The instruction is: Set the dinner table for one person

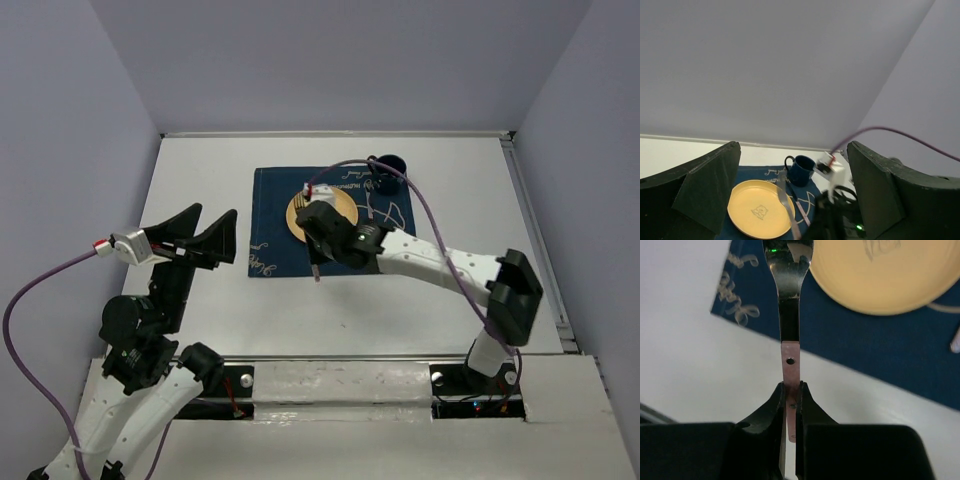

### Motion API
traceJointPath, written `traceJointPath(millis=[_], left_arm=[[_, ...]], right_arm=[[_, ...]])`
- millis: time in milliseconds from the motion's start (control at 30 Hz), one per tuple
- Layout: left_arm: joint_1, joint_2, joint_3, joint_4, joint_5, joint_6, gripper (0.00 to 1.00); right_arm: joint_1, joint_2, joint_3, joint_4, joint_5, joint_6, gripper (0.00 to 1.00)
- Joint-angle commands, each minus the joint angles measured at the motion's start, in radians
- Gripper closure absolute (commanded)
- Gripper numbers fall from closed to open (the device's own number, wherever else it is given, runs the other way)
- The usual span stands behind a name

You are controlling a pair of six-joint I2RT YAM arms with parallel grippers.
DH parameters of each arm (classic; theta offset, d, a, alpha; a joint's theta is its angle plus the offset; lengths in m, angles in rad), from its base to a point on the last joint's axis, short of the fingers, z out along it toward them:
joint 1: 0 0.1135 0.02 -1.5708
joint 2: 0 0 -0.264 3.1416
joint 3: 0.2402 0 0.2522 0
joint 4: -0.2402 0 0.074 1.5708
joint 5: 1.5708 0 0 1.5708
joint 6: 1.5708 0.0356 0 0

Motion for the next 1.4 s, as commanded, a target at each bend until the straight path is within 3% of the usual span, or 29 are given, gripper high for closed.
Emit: traceJointPath(millis=[0, 167, 433, 1367], left_arm=[[0.012, -0.012, 0.027, 0.019, -0.03, -0.002, 0.01], [0.015, -0.03, 0.026, 0.017, -0.03, -0.019, 0.01], [0.02, -0.046, 0.021, 0.027, -0.001, -0.037, 0.01], [0.029, -0.018, 0.012, 0.036, 0.019, -0.042, 0.01]], right_arm=[[-0.009, 0.21, 0.296, 0.163, 0.12, -0.06, 1.0], [-0.018, 0.48, 0.583, 0.181, 0.027, -0.037, 1.0], [-0.063, 0.692, 0.741, 0.18, -0.02, 0.053, 1.0], [-0.133, 0.83, 0.766, 0.201, -0.095, 0.145, 1.0]])
